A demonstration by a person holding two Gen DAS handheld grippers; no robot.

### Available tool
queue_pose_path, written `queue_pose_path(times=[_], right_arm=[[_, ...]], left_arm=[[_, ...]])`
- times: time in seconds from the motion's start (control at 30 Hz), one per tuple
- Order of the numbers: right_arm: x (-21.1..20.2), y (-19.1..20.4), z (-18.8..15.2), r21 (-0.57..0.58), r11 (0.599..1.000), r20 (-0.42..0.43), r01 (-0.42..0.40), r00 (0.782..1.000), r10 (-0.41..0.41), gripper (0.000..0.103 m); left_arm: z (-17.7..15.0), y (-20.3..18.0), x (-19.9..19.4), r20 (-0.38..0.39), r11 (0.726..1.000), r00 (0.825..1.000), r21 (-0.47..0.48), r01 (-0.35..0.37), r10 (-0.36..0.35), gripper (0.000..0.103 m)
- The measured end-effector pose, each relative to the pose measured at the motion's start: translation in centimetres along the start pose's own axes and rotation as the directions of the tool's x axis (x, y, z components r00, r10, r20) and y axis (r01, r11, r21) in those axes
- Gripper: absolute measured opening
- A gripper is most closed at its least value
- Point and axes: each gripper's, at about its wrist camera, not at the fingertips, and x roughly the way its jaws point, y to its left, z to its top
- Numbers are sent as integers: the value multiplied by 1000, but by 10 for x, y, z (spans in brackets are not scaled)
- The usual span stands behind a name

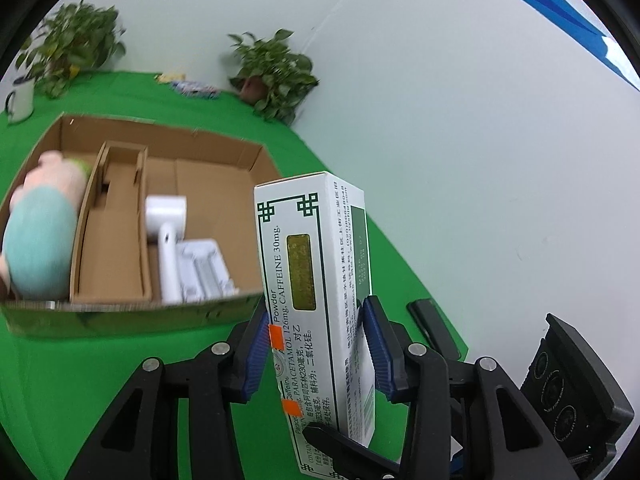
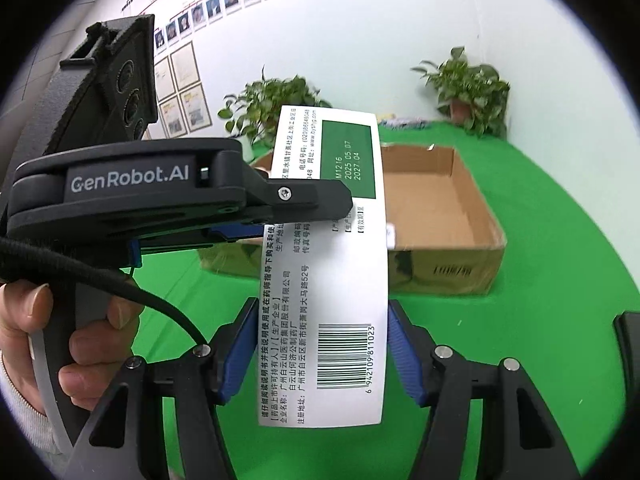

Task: Organize objects
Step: 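Lift the medicine box with both grippers and carry it over the box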

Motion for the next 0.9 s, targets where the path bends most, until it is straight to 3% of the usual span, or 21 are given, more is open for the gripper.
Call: queue_pose_path(times=[0.27,0.53,0.73,0.9], right_arm=[[0,-17,26,24,1000,43,9,999,-10,61],[18,-46,81,30,999,34,-22,999,21,61],[31,-68,120,59,997,8,-40,999,40,61],[51,-89,134,87,994,-51,-64,996,69,61]], left_arm=[[39,-23,-5,23,998,1000,60,-6,5,41],[104,-37,6,51,991,998,127,-53,47,41],[152,-35,28,28,991,998,120,-64,61,41],[172,-17,55,-20,995,998,77,-57,59,40]])
